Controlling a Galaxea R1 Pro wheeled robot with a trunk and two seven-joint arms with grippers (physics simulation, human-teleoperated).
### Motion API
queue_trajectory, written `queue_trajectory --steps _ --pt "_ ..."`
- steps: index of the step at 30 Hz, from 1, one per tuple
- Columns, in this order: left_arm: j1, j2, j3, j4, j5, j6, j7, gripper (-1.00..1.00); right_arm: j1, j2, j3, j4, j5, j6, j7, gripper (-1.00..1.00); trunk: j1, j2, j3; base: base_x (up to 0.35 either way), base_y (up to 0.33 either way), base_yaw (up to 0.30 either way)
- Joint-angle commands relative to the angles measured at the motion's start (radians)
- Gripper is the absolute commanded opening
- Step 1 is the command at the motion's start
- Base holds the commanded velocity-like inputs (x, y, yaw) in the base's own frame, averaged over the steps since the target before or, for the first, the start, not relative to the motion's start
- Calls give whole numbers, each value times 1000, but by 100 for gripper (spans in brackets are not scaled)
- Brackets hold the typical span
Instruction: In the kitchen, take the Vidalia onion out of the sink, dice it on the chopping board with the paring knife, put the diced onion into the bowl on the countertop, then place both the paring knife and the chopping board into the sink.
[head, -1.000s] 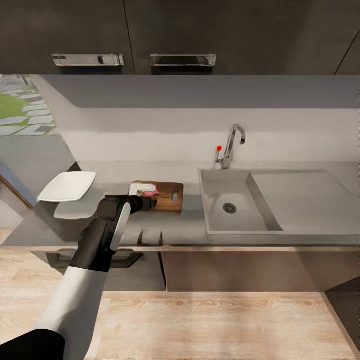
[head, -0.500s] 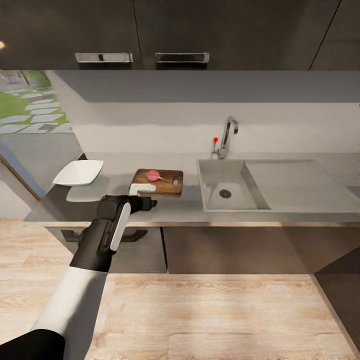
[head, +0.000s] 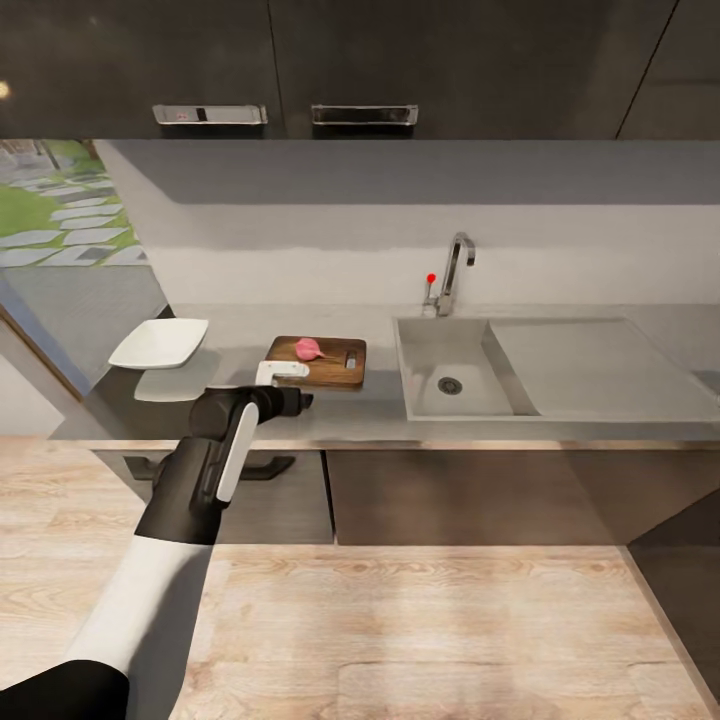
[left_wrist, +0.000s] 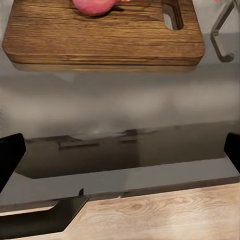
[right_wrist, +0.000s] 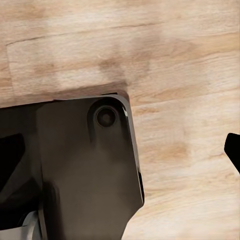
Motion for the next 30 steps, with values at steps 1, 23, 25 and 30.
queue_trajectory --steps 1,23,25,30 --pt "-1 0 -1 -4 7 4 7 100 1 -1 3 -2 -7 -1 -2 100 1 -2 -2 0 0 0" --pt "53 50 -2 -129 10 4 5 100 1 -7 0 -16 -8 -1 -1 100 1 -2 -2 0 0 0" --pt "70 53 -2 -146 10 4 4 100 1 -8 0 -17 -8 -1 -1 100 1 -2 -2 0 0 0" --pt "117 62 -2 -175 10 0 4 100 1 -8 0 -19 -8 -1 -2 100 1 -2 -2 0 0 0"
